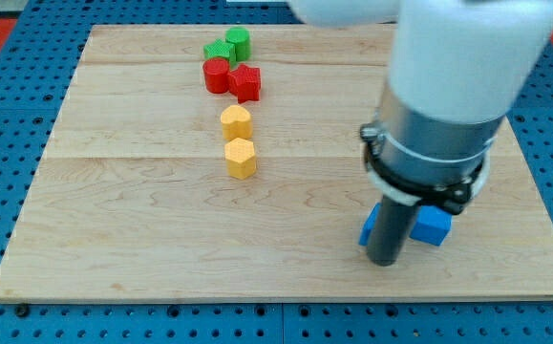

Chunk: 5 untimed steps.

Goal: Move your arm left to the red circle

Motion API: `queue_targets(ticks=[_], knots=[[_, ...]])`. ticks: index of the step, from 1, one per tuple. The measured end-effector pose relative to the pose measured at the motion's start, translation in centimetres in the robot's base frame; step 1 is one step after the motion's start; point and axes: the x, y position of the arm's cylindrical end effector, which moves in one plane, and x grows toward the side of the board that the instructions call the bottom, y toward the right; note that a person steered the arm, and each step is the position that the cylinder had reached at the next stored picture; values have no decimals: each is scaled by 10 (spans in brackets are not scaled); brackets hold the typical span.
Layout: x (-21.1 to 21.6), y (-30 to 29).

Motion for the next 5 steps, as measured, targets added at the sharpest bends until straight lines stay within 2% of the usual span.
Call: queue_targets(ticks=[1, 2, 4, 5], knots=[[7, 26], [41, -9], [44, -47], [44, -91]])
